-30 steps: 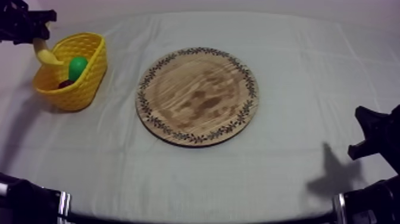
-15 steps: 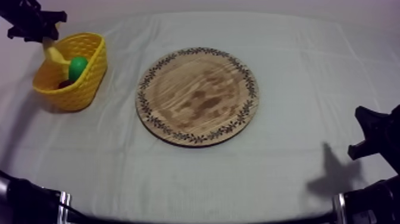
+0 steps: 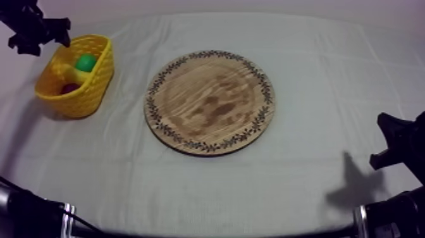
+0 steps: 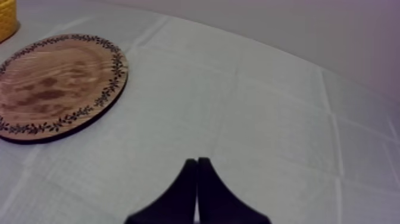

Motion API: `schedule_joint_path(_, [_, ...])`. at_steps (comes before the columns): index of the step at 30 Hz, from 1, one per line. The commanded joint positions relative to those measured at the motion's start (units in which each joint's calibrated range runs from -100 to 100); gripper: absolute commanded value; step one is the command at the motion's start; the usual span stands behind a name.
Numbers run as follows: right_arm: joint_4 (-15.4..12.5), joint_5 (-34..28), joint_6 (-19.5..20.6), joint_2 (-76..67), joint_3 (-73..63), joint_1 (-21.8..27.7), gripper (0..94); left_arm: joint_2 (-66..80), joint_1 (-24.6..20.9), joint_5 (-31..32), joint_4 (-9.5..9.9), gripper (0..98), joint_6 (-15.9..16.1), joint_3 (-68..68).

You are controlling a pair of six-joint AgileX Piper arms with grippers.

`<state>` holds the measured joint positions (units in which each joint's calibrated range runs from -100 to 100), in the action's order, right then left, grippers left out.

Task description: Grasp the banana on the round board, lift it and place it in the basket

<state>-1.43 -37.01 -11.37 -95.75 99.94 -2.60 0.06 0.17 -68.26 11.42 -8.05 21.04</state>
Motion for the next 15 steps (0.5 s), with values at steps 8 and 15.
schedule_joint_path(8, [-0.01, 0.0, 0.01, 0.0, -0.05, 0.0, 0.3, 1.6, 0.42, -0.06, -0.16, 78.6, 0.53, 0.3])
schedule_joint_path(15, [-0.01, 0.0, 0.01, 0.0, -0.05, 0.0, 0.3, 4.33, 0.64, -0.05, -0.06, 52.3, 0.95, 0.32])
